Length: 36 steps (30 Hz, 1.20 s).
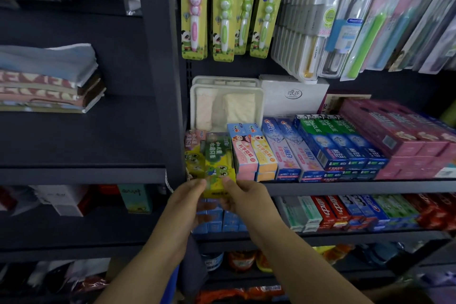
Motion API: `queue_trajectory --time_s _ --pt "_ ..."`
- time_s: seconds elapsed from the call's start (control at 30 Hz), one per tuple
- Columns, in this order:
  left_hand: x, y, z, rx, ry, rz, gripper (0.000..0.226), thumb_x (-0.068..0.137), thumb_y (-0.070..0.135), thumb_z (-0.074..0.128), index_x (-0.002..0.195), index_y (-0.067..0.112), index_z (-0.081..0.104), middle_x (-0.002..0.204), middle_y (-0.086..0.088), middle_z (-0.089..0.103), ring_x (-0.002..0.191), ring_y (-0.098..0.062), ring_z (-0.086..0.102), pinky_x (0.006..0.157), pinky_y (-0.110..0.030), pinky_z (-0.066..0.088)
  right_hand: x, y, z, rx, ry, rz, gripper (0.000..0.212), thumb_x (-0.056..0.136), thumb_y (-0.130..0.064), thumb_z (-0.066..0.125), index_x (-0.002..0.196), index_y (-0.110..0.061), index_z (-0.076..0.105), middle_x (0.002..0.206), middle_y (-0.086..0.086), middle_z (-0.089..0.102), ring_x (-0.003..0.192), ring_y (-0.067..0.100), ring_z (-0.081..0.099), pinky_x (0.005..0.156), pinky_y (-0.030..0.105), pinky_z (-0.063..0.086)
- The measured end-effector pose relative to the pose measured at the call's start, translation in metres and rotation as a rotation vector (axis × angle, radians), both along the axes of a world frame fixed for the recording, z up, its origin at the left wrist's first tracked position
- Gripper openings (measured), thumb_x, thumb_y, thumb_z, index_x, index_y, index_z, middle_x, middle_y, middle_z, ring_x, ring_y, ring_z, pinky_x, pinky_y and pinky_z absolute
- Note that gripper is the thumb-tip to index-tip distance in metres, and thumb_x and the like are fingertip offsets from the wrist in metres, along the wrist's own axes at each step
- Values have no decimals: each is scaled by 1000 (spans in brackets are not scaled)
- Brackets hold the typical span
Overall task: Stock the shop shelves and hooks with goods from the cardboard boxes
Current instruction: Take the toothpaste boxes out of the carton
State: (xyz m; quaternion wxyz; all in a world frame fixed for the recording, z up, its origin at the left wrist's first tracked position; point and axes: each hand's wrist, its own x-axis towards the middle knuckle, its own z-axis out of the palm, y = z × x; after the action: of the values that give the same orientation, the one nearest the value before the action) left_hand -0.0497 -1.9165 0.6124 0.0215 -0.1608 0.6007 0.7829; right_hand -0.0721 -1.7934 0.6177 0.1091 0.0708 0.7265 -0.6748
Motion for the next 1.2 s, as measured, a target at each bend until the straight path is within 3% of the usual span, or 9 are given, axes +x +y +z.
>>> queue_trajectory --time_s 0.17,0.37,0.47,0.6,0.7,0.8,0.93,1.1,1.2 --pt "12 -11 -14 6 -91 7 15 97 18 50 101 8 60 89 -14 66 69 -23 60 60 -33 48 -3 -14 -4 -229 -57 -262 27 91 -25 63 71 -9 58 68 -2 66 65 9 69 83 33 57" --pt "12 -16 -25 -59 -115 -63 16 98 12 48 92 5 61 73 -11 66 58 -20 59 54 -29 48 -11 -20 -4 -468 -115 -369 17 93 -19 62 94 -3 54 86 3 66 74 10 70 72 24 55" --pt "7 -10 -37 -158 -124 -153 16 98 10 47 89 5 59 71 -12 65 59 -21 58 54 -28 48 -2 -10 -12 -349 -43 -392 15 93 -17 60 97 -3 58 83 7 67 80 15 68 86 34 55" --pt "0 13 -77 -312 -136 -339 17 97 13 51 83 8 59 72 -10 66 64 -20 57 62 -31 46 36 47 -57 3 43 -451 8 93 -29 58 91 -21 60 84 -1 67 81 12 66 78 36 56" --pt "1 48 -114 -386 -152 -507 16 95 11 52 80 7 56 70 -9 62 59 -18 52 58 -30 42 86 109 -108 209 -72 -616 10 90 -37 61 97 -29 61 89 -2 69 84 15 66 75 35 54" --pt "9 92 -154 -470 -187 -708 16 96 10 51 80 9 55 72 -10 59 58 -17 50 54 -26 40 147 169 -151 219 -292 -813 16 91 -36 61 103 -25 59 93 -4 66 84 14 65 68 26 51" --pt "31 157 -188 -528 -231 -906 18 97 8 49 79 10 53 71 -8 58 57 -17 50 52 -25 36 222 230 -185 188 -485 -1048 13 90 -33 62 99 -25 58 94 0 65 88 17 64 82 38 55" --pt "58 237 -207 -597 -247 -1108 14 98 11 46 86 9 53 76 -8 59 57 -15 52 53 -23 39 277 293 -220 110 -579 -1140 31 92 -27 61 117 -9 55 93 8 63 83 21 61 66 29 50" --pt "67 289 -226 -649 -258 -1146 16 98 13 47 84 13 54 82 -9 62 60 -15 55 56 -24 41 288 341 -238 85 -601 -1102 30 92 -26 62 116 -9 55 95 9 64 85 23 62 69 31 51"
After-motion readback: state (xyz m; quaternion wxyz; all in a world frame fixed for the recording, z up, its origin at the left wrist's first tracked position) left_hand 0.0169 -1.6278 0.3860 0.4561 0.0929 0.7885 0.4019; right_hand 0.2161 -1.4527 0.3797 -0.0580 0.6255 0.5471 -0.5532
